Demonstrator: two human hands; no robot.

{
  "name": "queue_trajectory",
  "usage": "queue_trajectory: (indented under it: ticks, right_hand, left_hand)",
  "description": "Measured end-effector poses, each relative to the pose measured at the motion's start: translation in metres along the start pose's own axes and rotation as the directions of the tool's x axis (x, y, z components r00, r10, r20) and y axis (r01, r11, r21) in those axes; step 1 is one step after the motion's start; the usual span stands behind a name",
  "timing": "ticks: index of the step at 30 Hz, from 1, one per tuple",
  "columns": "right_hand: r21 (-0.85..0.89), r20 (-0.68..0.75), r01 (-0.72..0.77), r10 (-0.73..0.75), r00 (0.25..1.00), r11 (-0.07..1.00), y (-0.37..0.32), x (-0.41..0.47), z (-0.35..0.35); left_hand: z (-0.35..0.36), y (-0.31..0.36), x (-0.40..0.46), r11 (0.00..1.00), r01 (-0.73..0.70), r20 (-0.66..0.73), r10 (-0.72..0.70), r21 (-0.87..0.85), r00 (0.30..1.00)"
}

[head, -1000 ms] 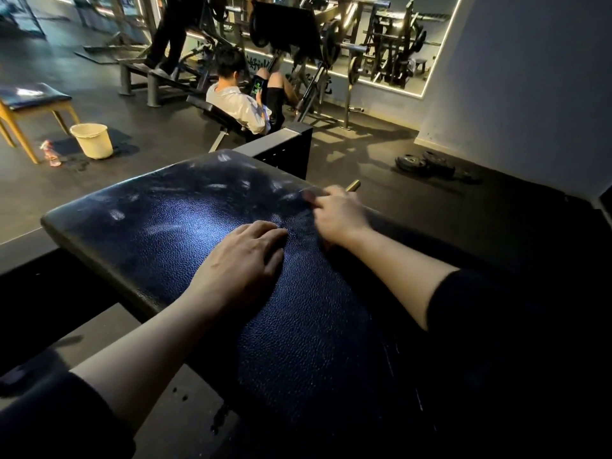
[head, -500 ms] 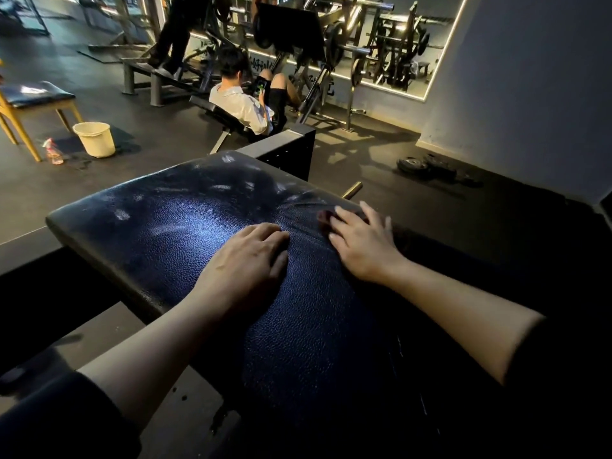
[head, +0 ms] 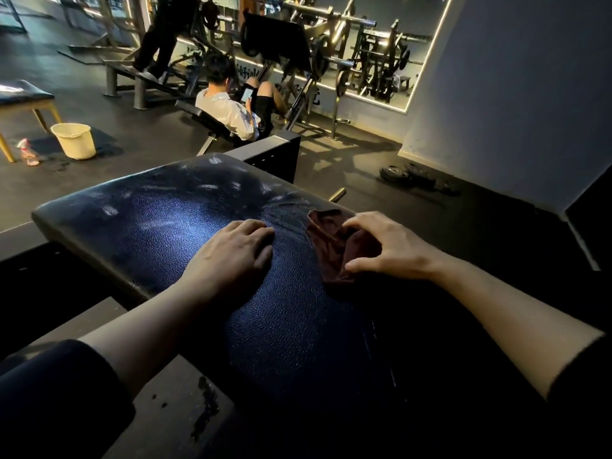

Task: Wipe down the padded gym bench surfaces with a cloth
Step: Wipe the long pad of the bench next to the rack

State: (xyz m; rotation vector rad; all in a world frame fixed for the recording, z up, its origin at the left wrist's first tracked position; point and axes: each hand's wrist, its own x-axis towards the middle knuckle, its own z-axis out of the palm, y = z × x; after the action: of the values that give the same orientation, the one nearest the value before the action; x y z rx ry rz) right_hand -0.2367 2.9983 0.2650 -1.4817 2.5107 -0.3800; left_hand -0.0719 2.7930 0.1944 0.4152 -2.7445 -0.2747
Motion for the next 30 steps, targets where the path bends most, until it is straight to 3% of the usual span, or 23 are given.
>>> queue_trajectory:
  ticks: [3, 6, 9, 11, 13, 15, 18, 21, 24, 25, 27, 28, 30]
  right_hand:
    - [0.015, 0.085, 0.095, -0.096, 0.992, 0.995, 0.001, 0.000, -0.005]
    - [0.056, 0.137, 0.074, -0.081, 0.987, 0.996, 0.004, -0.006, -0.008]
    - [-0.134, -0.086, 0.128, -0.140, 0.986, 0.983, 0.006, -0.015, 0.002]
    - [-0.327, -0.245, 0.144, -0.231, 0.941, 0.934, 0.002, -0.021, 0.008]
    - [-0.388, -0.311, 0.169, -0.301, 0.901, 0.906, -0.004, -0.028, 0.009]
    - [-0.411, -0.297, 0.216, -0.354, 0.887, 0.886, -0.012, -0.040, 0.009]
    - [-0.453, -0.157, 0.251, -0.354, 0.922, 0.855, -0.021, -0.057, 0.019]
    - [-0.338, -0.066, 0.210, -0.246, 0.967, 0.917, -0.029, -0.062, 0.015]
    - [0.097, -0.008, 0.052, -0.052, 0.999, 0.994, -0.033, -0.054, -0.002]
    - [0.113, -0.010, 0.018, -0.017, 1.000, 0.993, -0.034, -0.050, -0.004]
    - [-0.057, -0.173, 0.019, -0.029, 0.985, 0.998, -0.032, -0.040, 0.000]
    - [-0.127, -0.264, 0.042, -0.074, 0.962, 0.991, -0.031, -0.035, 0.004]
    - [-0.134, -0.280, 0.157, -0.189, 0.941, 0.979, -0.031, -0.023, 0.013]
  left_hand:
    - [0.000, -0.002, 0.001, 1.000, -0.005, -0.003, 0.005, -0.008, 1.000]
    - [0.000, -0.002, 0.001, 1.000, -0.017, 0.000, 0.017, -0.002, 1.000]
    - [0.000, -0.002, 0.000, 0.999, -0.045, -0.019, 0.045, 0.022, 0.999]
    - [-0.002, -0.001, -0.002, 0.997, -0.066, -0.026, 0.067, 0.035, 0.997]
    - [-0.004, 0.001, -0.003, 0.996, -0.085, -0.033, 0.086, 0.036, 0.996]
    - [-0.004, 0.002, -0.004, 0.994, -0.108, -0.036, 0.109, 0.034, 0.993]
    - [-0.004, 0.002, -0.001, 0.984, -0.175, -0.017, 0.175, 0.031, 0.984]
    - [-0.009, 0.011, 0.008, 0.952, -0.305, 0.051, 0.303, 0.036, 0.952]
    - [-0.013, 0.037, 0.018, 0.919, -0.385, 0.053, 0.390, -0.083, 0.919]
    - [-0.011, 0.047, 0.021, 0.921, -0.377, 0.085, 0.385, -0.097, 0.919]
    - [-0.003, 0.060, 0.025, 0.939, -0.339, 0.215, 0.342, -0.051, 0.915]
    - [0.000, 0.062, 0.026, 0.950, -0.311, 0.286, 0.308, -0.036, 0.907]
    - [-0.001, 0.059, 0.024, 0.966, -0.249, 0.346, 0.260, -0.076, 0.901]
